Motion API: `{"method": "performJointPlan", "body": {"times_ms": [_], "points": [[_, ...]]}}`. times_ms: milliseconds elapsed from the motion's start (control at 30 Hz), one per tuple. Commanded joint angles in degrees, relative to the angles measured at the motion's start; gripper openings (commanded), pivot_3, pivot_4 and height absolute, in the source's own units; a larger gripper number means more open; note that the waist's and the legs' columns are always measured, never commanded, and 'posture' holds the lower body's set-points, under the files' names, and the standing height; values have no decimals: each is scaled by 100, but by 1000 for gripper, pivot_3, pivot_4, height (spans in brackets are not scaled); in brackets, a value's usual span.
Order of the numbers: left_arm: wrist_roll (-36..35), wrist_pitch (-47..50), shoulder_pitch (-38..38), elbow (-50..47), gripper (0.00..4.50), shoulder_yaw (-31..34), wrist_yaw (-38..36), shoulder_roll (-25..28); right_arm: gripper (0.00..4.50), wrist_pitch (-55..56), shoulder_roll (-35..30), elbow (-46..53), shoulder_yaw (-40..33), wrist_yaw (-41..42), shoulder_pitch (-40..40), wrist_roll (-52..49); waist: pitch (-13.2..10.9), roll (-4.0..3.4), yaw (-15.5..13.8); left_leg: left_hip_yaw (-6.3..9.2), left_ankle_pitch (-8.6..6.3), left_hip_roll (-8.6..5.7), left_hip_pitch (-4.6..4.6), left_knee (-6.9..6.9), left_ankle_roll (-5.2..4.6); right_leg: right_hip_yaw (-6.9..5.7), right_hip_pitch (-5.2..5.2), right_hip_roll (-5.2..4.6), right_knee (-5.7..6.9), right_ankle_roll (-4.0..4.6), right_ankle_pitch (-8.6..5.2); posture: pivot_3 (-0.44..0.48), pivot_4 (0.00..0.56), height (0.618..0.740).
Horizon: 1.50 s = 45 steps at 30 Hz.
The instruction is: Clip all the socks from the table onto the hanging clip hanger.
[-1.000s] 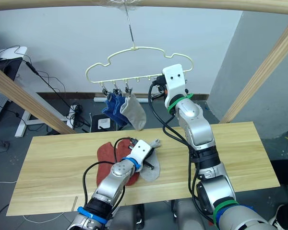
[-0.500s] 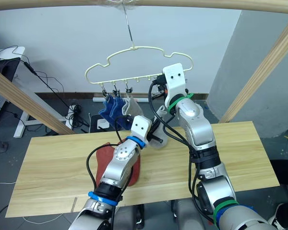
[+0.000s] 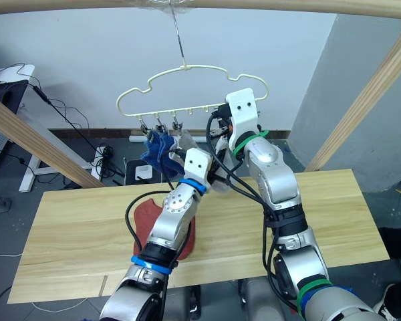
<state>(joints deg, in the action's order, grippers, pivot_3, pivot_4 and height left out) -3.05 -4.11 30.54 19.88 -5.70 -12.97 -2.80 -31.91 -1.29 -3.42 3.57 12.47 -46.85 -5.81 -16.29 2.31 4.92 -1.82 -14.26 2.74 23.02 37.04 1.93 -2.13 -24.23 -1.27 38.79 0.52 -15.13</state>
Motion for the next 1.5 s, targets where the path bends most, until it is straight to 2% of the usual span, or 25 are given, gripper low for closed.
{"method": "performJointPlan", "body": {"times_ms": [33, 300, 433, 600, 667, 867, 967, 1100, 1167, 1267, 1500], "points": [[-67, -126, 192, -233, 14, 45, 65, -127, 0, -37, 2, 218, 26, 22, -12, -46, 0, 0, 0, 0, 0, 0, 0, 0, 0, 0, 0, 0, 0, 0, 0, -195, 293, 740], [-125, -56, 242, -330, 14, 53, 67, -223, 0, -121, 60, 244, 14, 70, 9, -135, 0, 0, -1, -1, -1, 0, 1, -3, -1, 0, 0, 0, -7, -2, -1, -193, 293, 740], [-193, 18, 271, -349, 0, 78, 50, -226, 1152, -132, 97, 309, -39, 72, 33, -191, -1, 0, -1, -1, -1, 0, 2, -3, -1, 0, 0, 0, -7, -2, -1, -191, 295, 740], [-246, 155, 215, -471, 1369, 100, 4, -180, 3068, -285, 63, 545, 47, 114, 115, -220, -2, 0, -4, -1, -1, 1, 4, -4, -1, 0, -2, 1, -9, -2, -1, -189, 293, 740], [-239, 244, 129, -589, 1979, 73, -72, -127, 3115, -395, 18, 761, 109, 156, 198, -216, -2, 0, -4, 0, -1, 0, 4, -5, -1, 0, -2, 1, -13, -2, -1, -191, 293, 740], [-369, 627, -189, -1134, 1979, -13, -521, 162, 3115, -821, -254, 1597, 270, 225, 528, -192, -2, 0, -2, 0, -2, 1, 8, -8, -2, 0, -3, 1, -19, -6, -4, -189, 291, 740], [-539, 897, -373, -1531, 1979, -55, -988, 489, 3115, -1133, -477, 2282, 307, 300, 818, -262, -2, 0, -1, 1, -2, 1, 8, -7, -1, 0, -3, 1, -20, -7, -4, -189, 291, 740], [-682, 1099, -448, -1847, 1979, -35, -1326, 802, 3115, -1346, -628, 2702, 206, 242, 993, -305, -2, -1, 1, 0, -2, 1, 7, -6, -2, 1, -3, 1, -18, -22, -13, -193, 290, 740], [-749, 1173, -447, -1958, 1979, -6, -1449, 935, 3115, -1372, -659, 2773, 110, 164, 1036, -291, -2, -1, 1, 1, -2, 1, 5, -6, -1, 1, -3, 1, -15, -36, -21, -193, 289, 740], [-825, 1260, -404, -2082, 2012, 36, -1595, 1084, 2220, -1335, -668, 2687, 27, 60, 1045, -237, -2, -1, 1, 1, -2, 1, 3, -6, -1, 1, -3, 2, -13, -37, -22, -191, 287, 740], [-1098, 1486, -280, -2434, 2012, 117, -2016, 1473, 2220, -989, -619, 2005, -26, -263, 827, -18, -3, -1, 0, 0, -2, 0, 5, -7, -1, 4, -3, 1, -16, -37, -22, -176, 283, 740]]}}
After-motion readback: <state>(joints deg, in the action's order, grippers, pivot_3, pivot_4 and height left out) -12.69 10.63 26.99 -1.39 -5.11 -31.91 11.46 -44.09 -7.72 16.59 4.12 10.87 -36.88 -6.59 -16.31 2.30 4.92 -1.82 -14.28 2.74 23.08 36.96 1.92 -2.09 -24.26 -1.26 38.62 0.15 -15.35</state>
